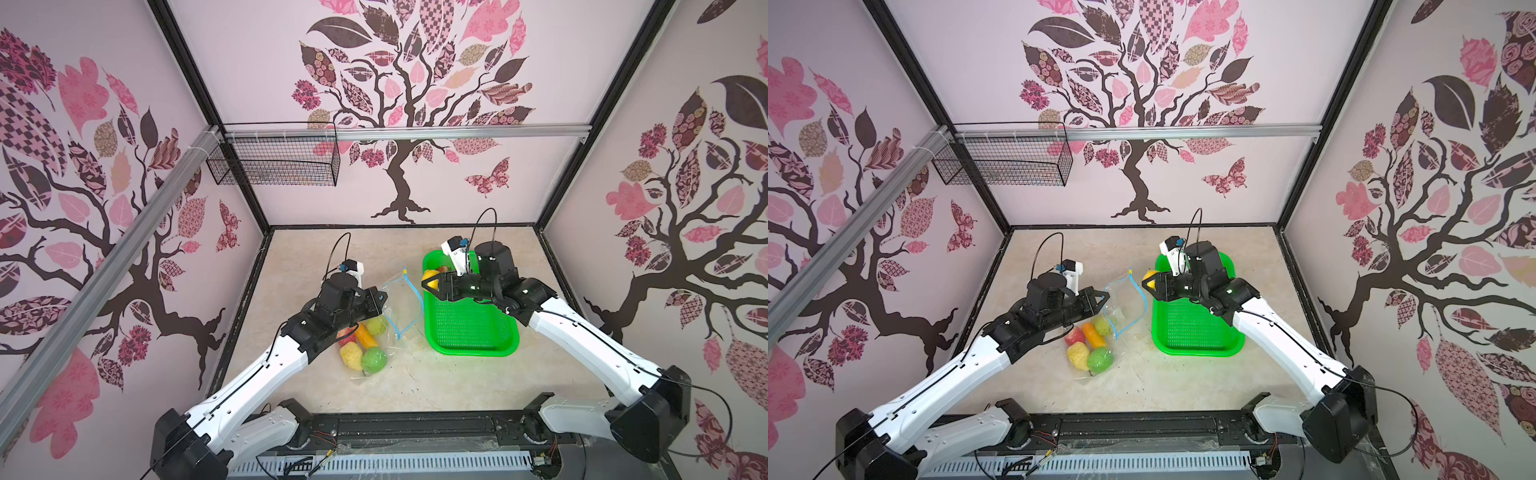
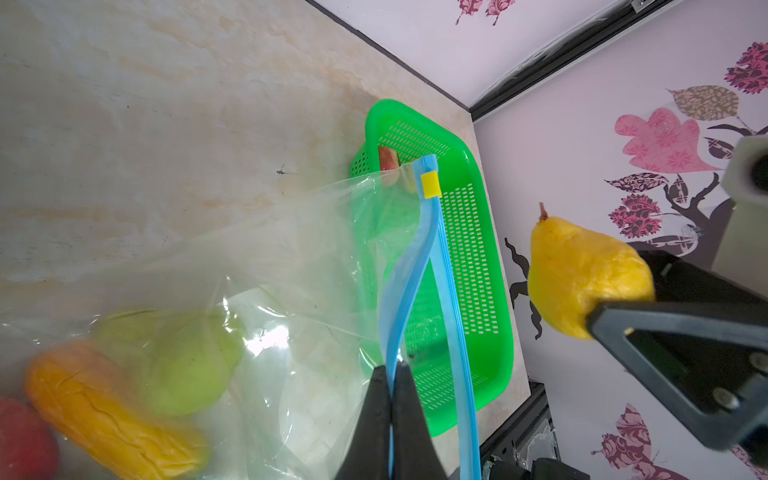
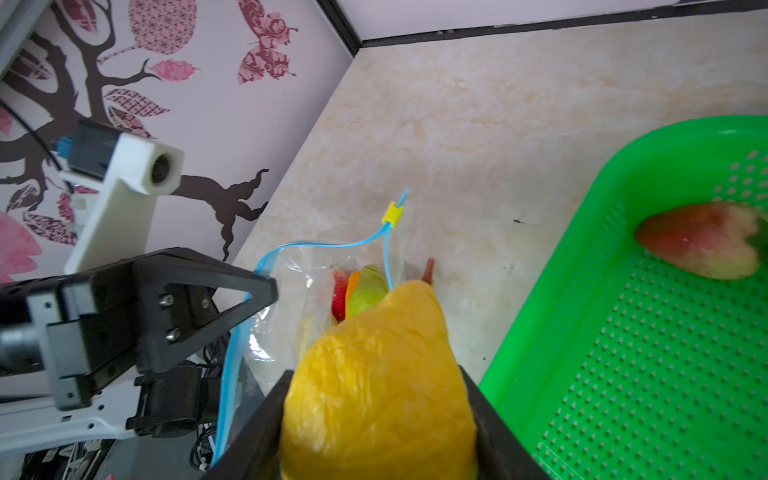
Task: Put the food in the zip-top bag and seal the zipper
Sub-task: 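Carry the yellow pear into the bag mouth and release it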
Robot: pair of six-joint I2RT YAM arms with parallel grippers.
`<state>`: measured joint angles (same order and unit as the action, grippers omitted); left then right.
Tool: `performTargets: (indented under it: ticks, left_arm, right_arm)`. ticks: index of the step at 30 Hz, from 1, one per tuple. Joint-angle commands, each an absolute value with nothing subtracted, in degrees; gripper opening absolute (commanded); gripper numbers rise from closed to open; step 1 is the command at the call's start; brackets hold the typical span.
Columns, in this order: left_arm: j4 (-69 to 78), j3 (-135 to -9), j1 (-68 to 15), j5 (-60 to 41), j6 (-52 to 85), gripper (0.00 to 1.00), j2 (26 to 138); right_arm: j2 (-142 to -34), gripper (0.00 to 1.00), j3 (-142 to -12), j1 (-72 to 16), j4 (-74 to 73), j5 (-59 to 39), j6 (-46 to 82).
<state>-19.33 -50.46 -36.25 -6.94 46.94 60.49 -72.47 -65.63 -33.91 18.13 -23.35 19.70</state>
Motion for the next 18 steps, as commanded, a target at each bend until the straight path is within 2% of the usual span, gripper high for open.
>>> performTargets:
  ticks: [1, 7, 18]
  left_arm:
    - [-19.0, -49.7, -35.9, -7.3, 46.7, 0.00, 60.3]
    - [-19.1, -50.1, -36.0, -7.6, 46.6, 0.00, 60.6]
    - [-19.3, -50.1, -36.0, -7.6, 46.5, 0.00, 60.4]
  right_arm:
    - [-74.5, 0.50, -67.9, -37.4, 16.2, -24.1, 19.5]
    - [-79.5, 0.50, -67.6, -43.1, 16.0, -20.2, 18.4]
    - [-87.2, 0.51, -66.9, -46.8, 21.3, -7.8, 14.9]
